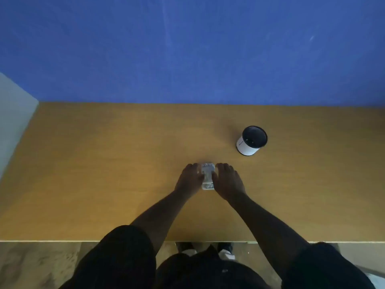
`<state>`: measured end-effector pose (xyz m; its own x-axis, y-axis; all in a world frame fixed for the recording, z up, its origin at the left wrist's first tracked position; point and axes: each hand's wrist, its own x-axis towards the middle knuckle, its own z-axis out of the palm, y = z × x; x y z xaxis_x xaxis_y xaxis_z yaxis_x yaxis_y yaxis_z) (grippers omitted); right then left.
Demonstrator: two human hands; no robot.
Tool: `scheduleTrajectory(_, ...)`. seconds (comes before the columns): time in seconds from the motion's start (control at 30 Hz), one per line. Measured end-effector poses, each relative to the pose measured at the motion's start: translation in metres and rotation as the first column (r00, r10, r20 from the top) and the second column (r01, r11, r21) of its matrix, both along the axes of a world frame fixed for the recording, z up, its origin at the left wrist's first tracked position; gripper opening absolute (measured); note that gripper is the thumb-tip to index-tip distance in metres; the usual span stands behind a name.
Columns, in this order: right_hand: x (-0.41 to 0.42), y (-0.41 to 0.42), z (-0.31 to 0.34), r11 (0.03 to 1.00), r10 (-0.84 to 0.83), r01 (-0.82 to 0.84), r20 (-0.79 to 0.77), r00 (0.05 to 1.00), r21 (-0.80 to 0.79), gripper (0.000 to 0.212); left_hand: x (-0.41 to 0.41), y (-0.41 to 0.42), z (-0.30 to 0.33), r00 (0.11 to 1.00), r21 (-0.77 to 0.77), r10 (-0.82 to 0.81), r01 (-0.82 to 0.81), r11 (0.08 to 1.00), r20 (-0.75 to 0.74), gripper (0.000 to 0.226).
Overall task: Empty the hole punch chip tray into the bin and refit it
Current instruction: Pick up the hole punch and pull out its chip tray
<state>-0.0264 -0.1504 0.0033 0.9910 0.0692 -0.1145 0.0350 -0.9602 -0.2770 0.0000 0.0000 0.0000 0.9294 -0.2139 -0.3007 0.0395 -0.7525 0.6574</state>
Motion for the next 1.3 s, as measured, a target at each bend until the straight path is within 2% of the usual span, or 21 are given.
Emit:
scheduleTrajectory(0.13,-0.003,0.006,-0.004,0.979,-0.135,0.154,-0.144,0.98,0.131,0.038,-0.001,-0.001,-0.002,0.998,-0.052,0.035,-0.037,0.998,-0.047,0.031)
scheduleTrajectory(0.23,0.001,0.008,-0.005,0.914,-0.256,0.33,-0.297,0.92,0.234,0.036,-0.004,-0.003,-0.005,0.99,-0.121,0.078,-0.091,0.988,-0.114,0.031)
scheduleTrajectory(0.53,0.01,0.013,-0.006,0.847,-0.333,0.447,-0.368,0.868,0.288,0.032,-0.009,-0.005,-0.004,0.945,-0.19,0.161,-0.22,0.957,-0.286,0.04)
scheduleTrajectory(0.67,0.011,0.011,0.0,0.793,-0.344,0.501,-0.424,0.838,0.347,0.027,-0.013,-0.007,-0.005,0.884,-0.276,0.265,-0.385,0.881,-0.386,0.038)
scheduleTrajectory(0.8,0.009,0.002,0.012,0.702,-0.353,0.558,-0.465,0.812,0.442,0.026,-0.015,-0.012,0.006,0.825,-0.274,0.438,-0.541,0.795,-0.357,0.021)
scheduleTrajectory(0.87,0.01,-0.003,0.016,0.652,-0.352,0.588,-0.495,0.794,0.479,0.027,-0.014,-0.013,0.01,0.775,-0.279,0.497,-0.613,0.739,-0.39,0.016)
scheduleTrajectory(0.93,0.01,-0.01,0.024,0.592,-0.348,0.614,-0.522,0.779,0.521,0.026,-0.012,-0.019,0.015,0.695,-0.349,0.468,-0.697,0.627,-0.547,0.011)
scheduleTrajectory(1.0,0.01,-0.016,0.032,0.526,-0.322,0.624,-0.544,0.775,0.578,0.025,-0.013,-0.026,0.021,0.606,-0.421,0.339,-0.769,0.48,-0.72,0.017)
scheduleTrajectory(1.07,0.013,-0.02,0.038,0.47,-0.282,0.628,-0.568,0.773,0.621,0.026,-0.012,-0.03,0.023,0.549,-0.44,0.229,-0.807,0.393,-0.804,0.024)
scheduleTrajectory(1.17,0.015,-0.029,0.049,0.353,-0.194,0.653,-0.63,0.752,0.67,0.026,-0.013,-0.037,0.029,0.534,-0.466,0.145,-0.818,0.337,-0.833,0.024)
scheduleTrajectory(1.3,0.018,-0.038,0.061,0.254,-0.091,0.673,-0.676,0.731,0.695,0.022,-0.014,-0.041,0.041,0.569,-0.506,0.115,-0.792,0.342,-0.814,0.018)
